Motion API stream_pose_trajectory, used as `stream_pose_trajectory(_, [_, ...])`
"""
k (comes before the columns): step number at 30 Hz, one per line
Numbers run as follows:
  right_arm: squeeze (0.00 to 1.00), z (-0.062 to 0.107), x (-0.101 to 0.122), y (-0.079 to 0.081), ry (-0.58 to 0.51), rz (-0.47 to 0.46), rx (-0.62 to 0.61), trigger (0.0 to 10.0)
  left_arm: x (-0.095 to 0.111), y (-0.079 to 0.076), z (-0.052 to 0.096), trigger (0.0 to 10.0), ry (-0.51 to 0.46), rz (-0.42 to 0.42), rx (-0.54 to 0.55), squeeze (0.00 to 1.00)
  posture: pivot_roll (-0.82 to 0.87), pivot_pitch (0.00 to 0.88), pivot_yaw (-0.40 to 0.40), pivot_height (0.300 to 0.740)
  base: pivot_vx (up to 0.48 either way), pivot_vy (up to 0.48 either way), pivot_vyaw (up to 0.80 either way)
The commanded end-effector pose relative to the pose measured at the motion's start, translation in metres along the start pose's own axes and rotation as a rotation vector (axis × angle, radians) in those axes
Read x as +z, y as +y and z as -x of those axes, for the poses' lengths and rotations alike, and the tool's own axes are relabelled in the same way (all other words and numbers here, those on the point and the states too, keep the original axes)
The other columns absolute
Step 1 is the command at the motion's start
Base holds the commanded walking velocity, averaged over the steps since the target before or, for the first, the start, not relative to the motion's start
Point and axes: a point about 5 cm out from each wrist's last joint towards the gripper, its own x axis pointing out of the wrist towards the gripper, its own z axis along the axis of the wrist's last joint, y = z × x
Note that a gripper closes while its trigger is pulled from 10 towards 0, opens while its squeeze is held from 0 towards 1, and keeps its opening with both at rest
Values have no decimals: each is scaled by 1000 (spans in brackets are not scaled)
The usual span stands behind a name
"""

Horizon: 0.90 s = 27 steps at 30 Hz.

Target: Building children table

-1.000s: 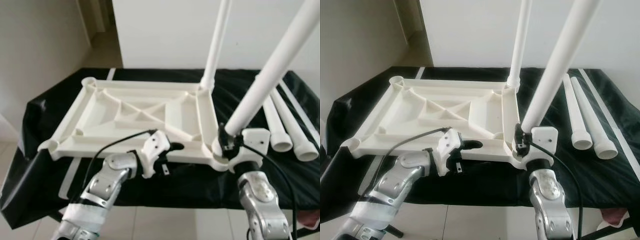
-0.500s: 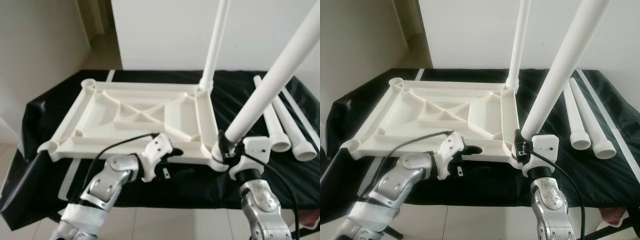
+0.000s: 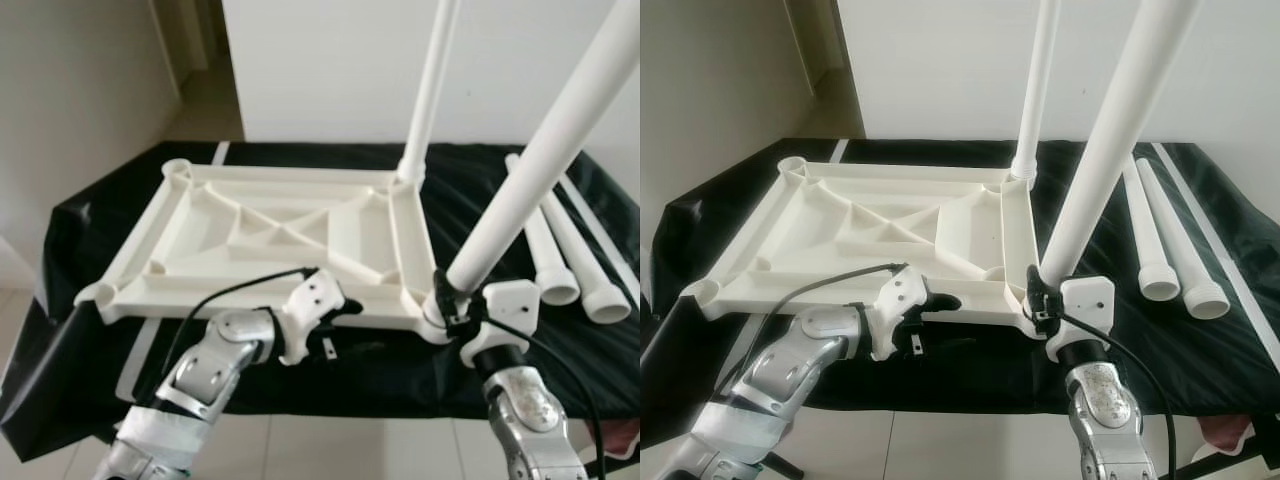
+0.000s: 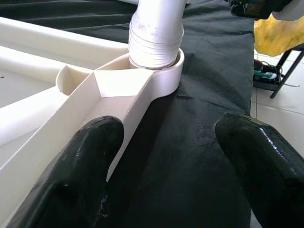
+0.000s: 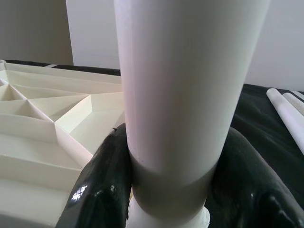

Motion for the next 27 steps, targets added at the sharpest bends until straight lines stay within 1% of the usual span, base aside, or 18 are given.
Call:
stream_pose_trajectory(1, [0, 5, -10, 0, 57, 4, 23, 10000, 0, -4, 0, 10000, 18, -19, -35, 0, -30, 0, 15, 740, 0, 0, 0])
stream_pose_trajectory(12, [0, 5, -11, 6, 54, 14, 90, 10000, -1, -4, 0, 10000, 31, -13, -29, 0, -31, 0, 14, 740, 0, 0, 0])
stream_pose_trajectory(14, [0, 5, -12, 8, 67, -13, 124, 10000, -1, -4, 1, 10000, 32, -13, -29, 0, -29, 0, 11, 740, 0, 0, 0])
stream_pose_trajectory(18, [0, 3, -15, 7, 96, -47, 125, 10000, -1, -3, 1, 10000, 33, -13, -27, 0, -29, 0, 12, 740, 0, 0, 0])
stream_pose_trajectory(20, [0, -1, -22, 3, 161, -83, 91, 10000, 0, -3, 0, 10000, 31, -10, -26, 0, -28, 0, 12, 740, 0, 0, 0])
stream_pose_trajectory(22, [0, -5, -25, 0, 192, -117, 68, 10000, 0, -3, 0, 10000, 30, -10, -27, 0, -28, 0, 12, 740, 0, 0, 0])
stream_pose_trajectory(25, [0, -9, -24, -1, 199, -156, 52, 10000, 1, -3, 0, 10000, 30, -10, -27, 0, -25, 0, 12, 740, 0, 0, 0])
stream_pose_trajectory(26, [0, -9, -24, -1, 199, -156, 52, 10000, 1, -3, 0, 10000, 30, -10, -27, 0, -25, 0, 12, 740, 0, 0, 0])
stream_pose_trajectory(27, [0, -11, -23, -1, 204, -179, 43, 10000, 1, -3, 0, 10000, 31, -10, -26, 0, -23, 0, 12, 740, 0, 0, 0])
